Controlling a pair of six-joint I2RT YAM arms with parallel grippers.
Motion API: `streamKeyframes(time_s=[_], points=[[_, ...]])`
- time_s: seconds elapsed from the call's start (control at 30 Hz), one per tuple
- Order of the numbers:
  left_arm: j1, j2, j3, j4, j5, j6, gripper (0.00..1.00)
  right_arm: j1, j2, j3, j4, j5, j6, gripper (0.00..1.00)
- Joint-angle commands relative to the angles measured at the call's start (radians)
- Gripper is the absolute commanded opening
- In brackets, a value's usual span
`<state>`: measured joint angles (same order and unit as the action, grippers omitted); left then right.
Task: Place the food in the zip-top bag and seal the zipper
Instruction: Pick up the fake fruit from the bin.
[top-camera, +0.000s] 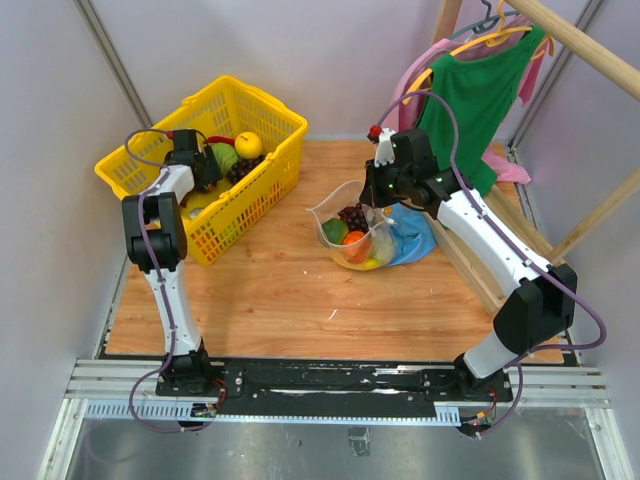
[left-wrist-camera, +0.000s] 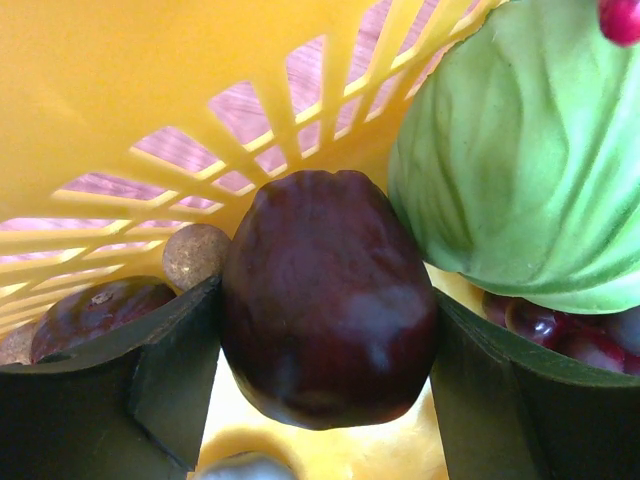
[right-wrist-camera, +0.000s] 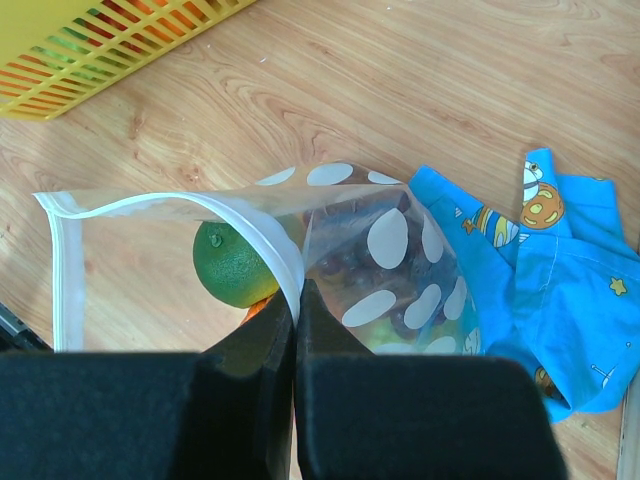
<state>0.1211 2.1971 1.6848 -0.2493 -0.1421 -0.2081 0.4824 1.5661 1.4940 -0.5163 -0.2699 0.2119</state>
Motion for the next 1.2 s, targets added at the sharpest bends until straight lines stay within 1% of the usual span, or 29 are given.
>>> streamKeyframes(time_s=[0.0, 0.1, 0.23, 0.37, 0.67, 0.87, 1.17], points=[[0.006, -0.042, -0.022, 0.046, 0.023, 0.019, 0.57, -0.005, 0.007, -0.009, 0.019, -0.015, -0.007, 0.01], [0.008, -0.095, -0.051, 0.047, 0.033, 0.029, 0.46, -0.005, 0.004, -0.008, 0.019, -0.017, -0.008, 0.01], [0.005, -0.179, -0.102, 0.039, 0.049, 0.033, 0.39, -0.005, -0.003, -0.012, 0.021, -0.021, -0.006, 0.01], [0.004, -0.266, -0.152, 0.018, 0.073, 0.029, 0.37, -0.004, -0.011, -0.016, 0.022, -0.025, -0.004, 0.01], [-0.031, -0.479, -0.218, -0.076, 0.138, 0.004, 0.37, -0.004, -0.023, -0.021, 0.028, -0.043, 0.015, 0.01], [-0.098, -0.617, -0.21, -0.152, 0.163, 0.009, 0.36, 0.001, -0.035, -0.032, 0.038, -0.057, 0.026, 0.01], [-0.236, -0.808, -0.223, -0.232, 0.208, 0.023, 0.36, 0.008, -0.046, -0.031, 0.034, -0.056, 0.033, 0.01]])
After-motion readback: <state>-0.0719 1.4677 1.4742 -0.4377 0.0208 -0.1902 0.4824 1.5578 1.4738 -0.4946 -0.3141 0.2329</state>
